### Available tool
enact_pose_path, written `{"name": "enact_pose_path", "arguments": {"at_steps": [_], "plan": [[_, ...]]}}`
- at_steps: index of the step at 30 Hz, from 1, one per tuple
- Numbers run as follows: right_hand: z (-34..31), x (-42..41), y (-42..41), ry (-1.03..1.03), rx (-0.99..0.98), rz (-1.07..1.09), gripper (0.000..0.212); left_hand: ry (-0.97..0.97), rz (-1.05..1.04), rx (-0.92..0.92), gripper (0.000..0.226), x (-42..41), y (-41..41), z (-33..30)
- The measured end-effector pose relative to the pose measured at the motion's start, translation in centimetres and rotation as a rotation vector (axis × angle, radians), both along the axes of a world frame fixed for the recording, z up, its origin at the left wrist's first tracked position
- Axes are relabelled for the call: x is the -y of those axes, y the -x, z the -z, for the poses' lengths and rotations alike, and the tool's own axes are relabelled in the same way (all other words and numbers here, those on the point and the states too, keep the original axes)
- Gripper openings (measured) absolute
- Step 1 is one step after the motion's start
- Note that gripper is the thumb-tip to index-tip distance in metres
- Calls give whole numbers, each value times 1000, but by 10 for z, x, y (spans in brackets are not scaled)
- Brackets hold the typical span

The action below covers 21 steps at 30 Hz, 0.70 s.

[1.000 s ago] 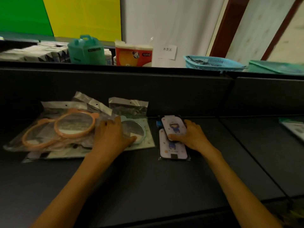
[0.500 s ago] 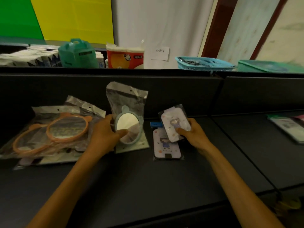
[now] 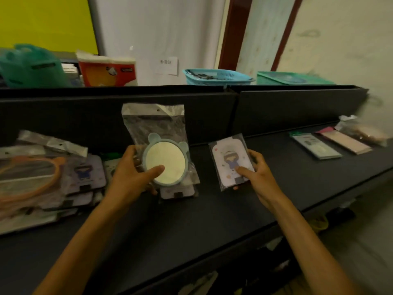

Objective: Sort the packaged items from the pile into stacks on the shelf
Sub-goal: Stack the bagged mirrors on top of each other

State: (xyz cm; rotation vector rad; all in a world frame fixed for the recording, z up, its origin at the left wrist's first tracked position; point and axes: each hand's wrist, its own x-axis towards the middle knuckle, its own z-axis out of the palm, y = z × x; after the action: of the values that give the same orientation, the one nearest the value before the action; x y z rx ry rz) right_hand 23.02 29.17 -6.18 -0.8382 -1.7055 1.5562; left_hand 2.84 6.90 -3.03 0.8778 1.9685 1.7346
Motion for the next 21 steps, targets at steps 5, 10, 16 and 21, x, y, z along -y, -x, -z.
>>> {"name": "enact_pose_path", "arguments": {"at_steps": [5, 10, 16, 21], "plan": [[-2, -19, -66, -8, -17, 101, 44, 32, 68, 0, 44, -46, -49, 3], [-2, -57, -156, 8, -47, 177, 43, -3, 161, 22, 47, -103, -116, 12], [1, -110, -268, -66, -26, 278, 41, -29, 252, 98, 43, -171, -214, 14], [6, -151, -345, -120, -7, 375, 44, -61, 304, 65, 39, -228, -280, 6]]}}
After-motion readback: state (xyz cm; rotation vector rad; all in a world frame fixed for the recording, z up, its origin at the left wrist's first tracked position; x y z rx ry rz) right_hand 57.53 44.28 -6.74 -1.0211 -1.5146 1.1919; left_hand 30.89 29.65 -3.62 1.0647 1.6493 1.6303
